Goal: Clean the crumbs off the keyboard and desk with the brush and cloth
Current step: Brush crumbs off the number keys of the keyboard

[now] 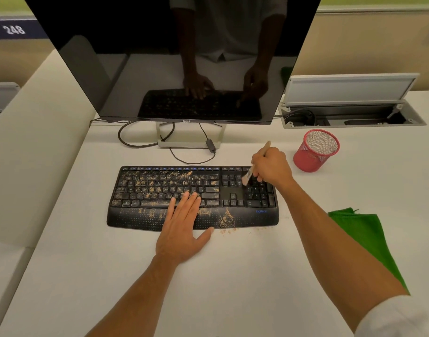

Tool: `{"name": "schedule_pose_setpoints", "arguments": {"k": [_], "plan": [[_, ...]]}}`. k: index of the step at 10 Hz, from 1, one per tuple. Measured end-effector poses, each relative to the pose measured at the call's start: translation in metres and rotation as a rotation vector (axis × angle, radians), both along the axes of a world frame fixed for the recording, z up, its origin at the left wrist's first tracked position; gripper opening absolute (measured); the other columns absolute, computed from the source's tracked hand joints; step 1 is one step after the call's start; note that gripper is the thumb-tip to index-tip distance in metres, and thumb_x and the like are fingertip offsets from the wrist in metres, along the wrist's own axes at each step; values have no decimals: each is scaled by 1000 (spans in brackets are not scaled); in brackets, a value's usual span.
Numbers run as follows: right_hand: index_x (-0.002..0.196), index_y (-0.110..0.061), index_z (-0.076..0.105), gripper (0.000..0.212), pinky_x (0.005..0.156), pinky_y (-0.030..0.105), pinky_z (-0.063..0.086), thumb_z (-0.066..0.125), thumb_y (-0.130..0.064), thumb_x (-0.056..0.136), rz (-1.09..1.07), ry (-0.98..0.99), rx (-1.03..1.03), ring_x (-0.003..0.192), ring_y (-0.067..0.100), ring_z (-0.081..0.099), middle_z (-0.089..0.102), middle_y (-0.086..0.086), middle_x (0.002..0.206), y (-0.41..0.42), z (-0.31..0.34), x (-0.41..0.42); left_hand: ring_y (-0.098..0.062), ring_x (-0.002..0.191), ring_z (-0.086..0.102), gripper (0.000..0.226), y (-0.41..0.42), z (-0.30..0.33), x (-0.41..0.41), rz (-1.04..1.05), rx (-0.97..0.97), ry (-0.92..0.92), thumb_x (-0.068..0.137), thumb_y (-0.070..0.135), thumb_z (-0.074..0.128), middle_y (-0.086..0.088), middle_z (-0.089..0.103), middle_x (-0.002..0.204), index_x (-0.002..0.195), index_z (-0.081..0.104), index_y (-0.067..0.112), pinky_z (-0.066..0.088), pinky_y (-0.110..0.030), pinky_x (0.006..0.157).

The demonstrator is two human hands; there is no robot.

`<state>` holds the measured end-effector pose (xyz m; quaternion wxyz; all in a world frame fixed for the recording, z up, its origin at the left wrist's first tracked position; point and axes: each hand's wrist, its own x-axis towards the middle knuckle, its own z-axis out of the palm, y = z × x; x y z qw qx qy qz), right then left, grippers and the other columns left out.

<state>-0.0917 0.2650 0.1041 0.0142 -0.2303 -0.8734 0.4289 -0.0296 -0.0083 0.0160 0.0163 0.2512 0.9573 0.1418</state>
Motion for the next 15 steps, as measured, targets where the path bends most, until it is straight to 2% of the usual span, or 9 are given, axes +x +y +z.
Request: {"name": "schedule_pose_setpoints", "arguments": {"k": [2,5,7,8,9,11,12,14,15], "plan": [[83,-8,68,42,63,27,58,38,-26,107,-16,121,-18,59,13,69,73,9,74,-2,-3,0,-8,151,-5,83,1,1,0,1,1,3,92,67,38,5,13,164,157,21,17,-2,-43,123],[68,4,67,58,68,43,59,33,-24,105,134,-55,78,52,28,66,69,13,61,-12,-7,34,-8,151,-6,83,1,1,1,1,-20,9,92,67,38,6,11,164,157,20,18,-4,-42,123],[72,3,67,47,56,34,57,39,-21,101,223,-201,14,44,20,62,69,11,60,-10,4,44,-8,151,-7,83,1,1,1,3,-14,10,92,67,38,6,11,164,157,20,18,-3,-43,123],[69,0,67,50,48,27,50,38,-23,104,164,-131,-59,43,18,60,68,11,58,-9,10,41,-8,151,-6,83,0,1,1,0,-11,11,92,67,39,5,12,164,157,20,18,-4,-42,123],[70,-3,67,61,57,28,56,30,-31,108,-9,67,-40,49,18,65,69,8,59,-10,7,31,-8,151,-6,82,0,1,1,0,-8,20,92,67,39,6,13,164,156,21,18,-5,-41,123],[58,-10,54,54,62,37,55,33,-28,104,64,76,126,51,21,59,60,4,53,-32,-3,43,-8,151,-5,82,0,1,1,0,-3,20,93,66,39,5,13,164,156,22,17,-3,-42,123],[60,-8,57,51,64,37,54,36,-22,105,138,36,163,50,17,55,56,-1,52,-40,-1,53,-9,152,-3,82,1,2,1,-1,8,20,92,66,40,5,15,164,156,23,17,-2,-42,123],[81,8,64,43,65,42,57,39,-20,102,211,-170,33,58,29,64,69,16,69,-28,16,37,-8,151,-5,82,0,3,2,-2,1,19,93,66,40,5,13,164,157,21,18,-3,-42,123],[88,4,63,43,72,41,54,39,-27,106,182,-57,91,72,28,66,69,10,76,-29,14,37,-8,151,-6,82,1,3,2,-2,-7,24,93,67,38,6,12,164,157,20,18,-2,-43,123]]}}
